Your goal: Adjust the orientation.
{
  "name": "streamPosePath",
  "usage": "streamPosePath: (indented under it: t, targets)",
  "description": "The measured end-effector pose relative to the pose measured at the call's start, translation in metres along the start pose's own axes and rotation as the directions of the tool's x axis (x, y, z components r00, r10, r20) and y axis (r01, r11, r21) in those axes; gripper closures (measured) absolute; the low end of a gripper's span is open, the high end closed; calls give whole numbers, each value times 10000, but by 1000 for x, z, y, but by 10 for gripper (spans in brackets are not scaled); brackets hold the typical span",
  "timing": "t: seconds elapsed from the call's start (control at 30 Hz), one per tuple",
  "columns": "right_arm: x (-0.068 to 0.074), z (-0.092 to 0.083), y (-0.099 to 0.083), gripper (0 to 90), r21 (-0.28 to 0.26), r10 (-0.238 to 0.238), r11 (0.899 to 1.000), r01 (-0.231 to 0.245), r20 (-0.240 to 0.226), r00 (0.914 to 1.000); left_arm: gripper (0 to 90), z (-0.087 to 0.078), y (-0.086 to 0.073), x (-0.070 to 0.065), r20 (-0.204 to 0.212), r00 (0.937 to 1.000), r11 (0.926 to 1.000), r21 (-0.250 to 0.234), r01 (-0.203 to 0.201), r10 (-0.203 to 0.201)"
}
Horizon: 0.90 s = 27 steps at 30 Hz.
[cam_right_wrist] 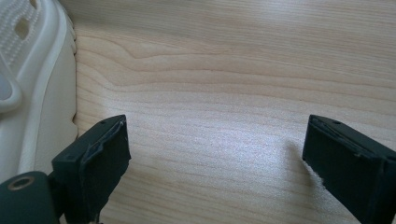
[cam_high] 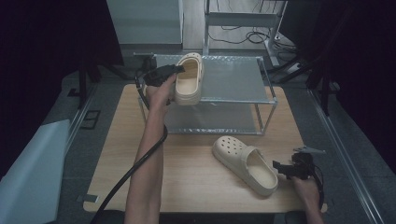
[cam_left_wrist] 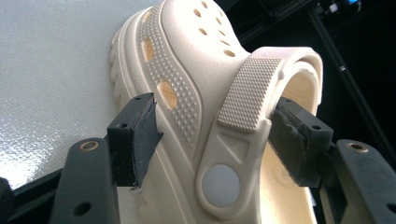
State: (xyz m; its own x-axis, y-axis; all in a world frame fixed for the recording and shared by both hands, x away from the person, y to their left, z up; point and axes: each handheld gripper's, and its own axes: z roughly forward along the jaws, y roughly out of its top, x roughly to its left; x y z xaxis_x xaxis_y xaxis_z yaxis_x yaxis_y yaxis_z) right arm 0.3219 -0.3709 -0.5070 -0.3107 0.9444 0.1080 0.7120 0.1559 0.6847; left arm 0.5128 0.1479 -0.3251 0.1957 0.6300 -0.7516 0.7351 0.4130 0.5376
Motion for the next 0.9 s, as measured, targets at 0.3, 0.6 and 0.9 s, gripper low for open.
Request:
streamPosePath:
  t: [0.3, 0.6, 0.9]
  targets:
    - [1, 0, 0, 74, -4, -23, 10000, 23, 2, 10000, 333, -16, -3, -4, 379, 9976, 9983, 97, -582, 578]
    - [1, 0, 0, 74, -8, -50, 10000, 50, 41, 10000, 481, -49, -18, -4, 931, 9873, 9908, 276, -1322, 1291]
    - [2, 0, 1, 75, -30, -123, 9999, 124, 82, 9999, 635, -76, -44, 6, 1447, 9744, 9827, 440, -1799, 1719]
